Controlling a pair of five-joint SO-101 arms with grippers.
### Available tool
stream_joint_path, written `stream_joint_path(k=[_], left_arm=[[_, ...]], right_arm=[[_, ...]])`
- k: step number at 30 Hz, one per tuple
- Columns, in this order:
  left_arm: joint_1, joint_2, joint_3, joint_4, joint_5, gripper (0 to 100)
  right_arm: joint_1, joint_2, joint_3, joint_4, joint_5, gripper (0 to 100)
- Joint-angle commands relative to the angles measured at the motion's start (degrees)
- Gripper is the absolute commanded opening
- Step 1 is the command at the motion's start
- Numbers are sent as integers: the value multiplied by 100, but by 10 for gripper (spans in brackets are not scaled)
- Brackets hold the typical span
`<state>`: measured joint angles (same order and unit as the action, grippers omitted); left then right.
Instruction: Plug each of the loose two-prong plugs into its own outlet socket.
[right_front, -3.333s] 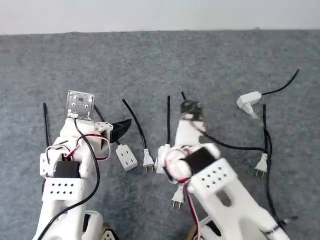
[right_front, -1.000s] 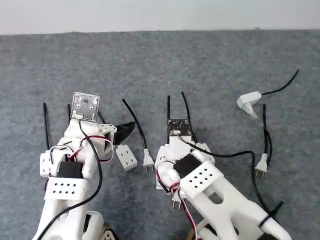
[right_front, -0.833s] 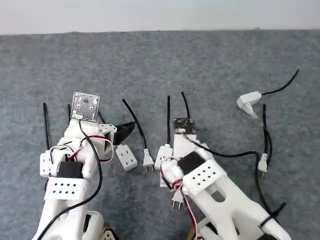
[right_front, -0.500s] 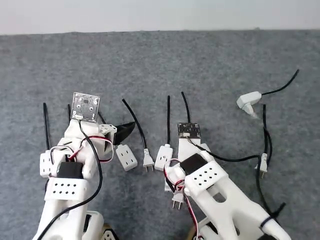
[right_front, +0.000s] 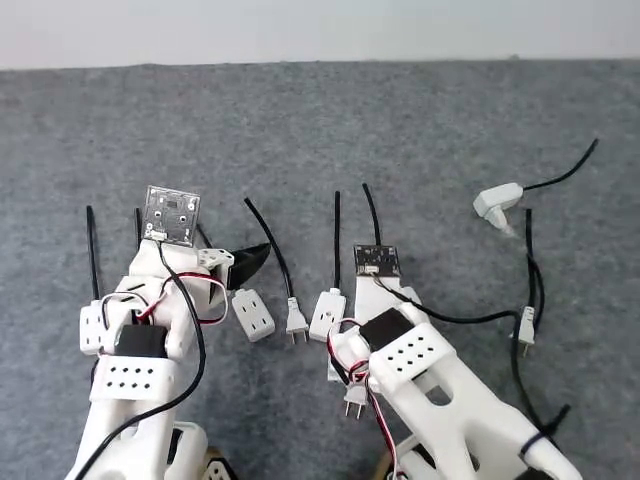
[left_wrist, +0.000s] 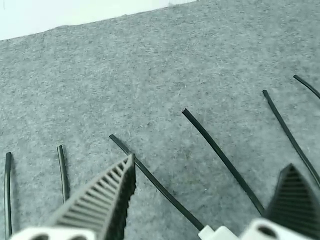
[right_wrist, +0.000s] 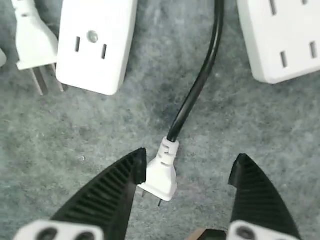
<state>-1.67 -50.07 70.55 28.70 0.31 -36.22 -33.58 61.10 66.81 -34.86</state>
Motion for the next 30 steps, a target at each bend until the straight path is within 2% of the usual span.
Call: stream_joint_path(k=[1, 10, 22, 30], left_arm=[[26, 9, -48, -185, 9, 411], [26, 9, -48, -185, 9, 411], [26, 9, -40, -185, 9, 411], [26, 9, -40, -185, 9, 411]], right_arm=[[22, 13, 35, -154, 88, 263], [-391, 13, 325, -567, 35, 260], [-409, 13, 431, -576, 35, 255], [-409, 13, 440, -585, 79, 17]])
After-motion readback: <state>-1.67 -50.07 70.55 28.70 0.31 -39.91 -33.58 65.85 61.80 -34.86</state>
